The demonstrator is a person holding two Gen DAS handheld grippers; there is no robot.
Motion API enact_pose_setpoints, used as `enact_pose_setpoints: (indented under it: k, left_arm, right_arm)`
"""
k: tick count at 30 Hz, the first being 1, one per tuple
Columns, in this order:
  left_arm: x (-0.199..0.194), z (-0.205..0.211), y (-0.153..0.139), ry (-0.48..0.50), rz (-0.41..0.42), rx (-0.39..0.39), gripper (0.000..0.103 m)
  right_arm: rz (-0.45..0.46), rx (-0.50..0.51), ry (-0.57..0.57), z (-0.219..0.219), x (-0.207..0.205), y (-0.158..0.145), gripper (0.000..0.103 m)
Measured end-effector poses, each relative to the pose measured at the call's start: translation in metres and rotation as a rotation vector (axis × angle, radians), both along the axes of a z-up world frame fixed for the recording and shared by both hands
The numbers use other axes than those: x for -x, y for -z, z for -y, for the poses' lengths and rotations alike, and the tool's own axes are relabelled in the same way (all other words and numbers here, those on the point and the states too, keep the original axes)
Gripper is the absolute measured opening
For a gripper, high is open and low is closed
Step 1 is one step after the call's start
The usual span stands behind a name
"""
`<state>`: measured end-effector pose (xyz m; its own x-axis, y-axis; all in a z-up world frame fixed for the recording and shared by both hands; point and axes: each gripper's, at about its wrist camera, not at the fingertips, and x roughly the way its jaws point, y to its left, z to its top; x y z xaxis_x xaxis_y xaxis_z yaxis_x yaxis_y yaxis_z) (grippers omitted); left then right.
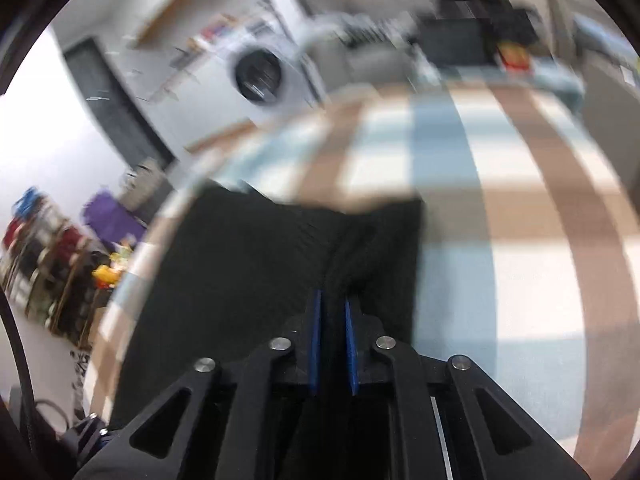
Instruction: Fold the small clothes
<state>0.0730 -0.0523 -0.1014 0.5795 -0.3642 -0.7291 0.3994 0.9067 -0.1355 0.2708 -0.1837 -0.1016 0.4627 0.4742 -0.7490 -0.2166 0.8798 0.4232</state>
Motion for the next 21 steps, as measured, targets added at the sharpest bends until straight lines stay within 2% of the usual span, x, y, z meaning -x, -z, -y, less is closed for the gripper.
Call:
enact_pose_setpoints:
  k: [3,7,11,16,17,18,20,21]
  left_arm:
    - [-0.002,-0.004,-0.002,-0.010,-0.014,0.025,0.085]
    - [-0.005,-0.026,-0.017,-0.074,-0.009,0.115,0.085]
    - [-0.013,-0.050,-0.023,-0.162,0.017,0.088,0.085]
    - [-0.027,-0.070,-0.010,-0.226,-0.042,0.097,0.085]
    - [-0.027,-0.072,-0.010,-0.230,-0.040,0.095,0.085]
    - [-0.027,-0.073,-0.010,-0.232,-0.035,0.091,0.085]
    - [-0.024,-0.071,-0.008,-0.235,-0.029,0.088,0.085]
    - [-0.025,-0.071,-0.007,-0.240,-0.028,0.084,0.085]
  right_arm:
    - [0.024,0.013,0.021,0.009,0.012,-0.012,0.028]
    - [0.014,-0.027,-0.012,0.020,0.046,-0.022,0.028]
    - [-0.032,-0.099,-0.070,0.021,0.088,-0.015,0.029]
    - [-0.079,-0.162,-0.054,0.021,0.100,0.000,0.030]
    - [-0.068,-0.154,-0.046,0.021,0.098,0.000,0.028]
    - [-0.048,-0.133,-0.038,0.020,0.099,-0.002,0.018]
    - [0.001,-0.139,-0.035,0.021,0.103,-0.011,0.006]
    - [0.030,-0.137,-0.038,0.022,0.107,-0.018,0.005]
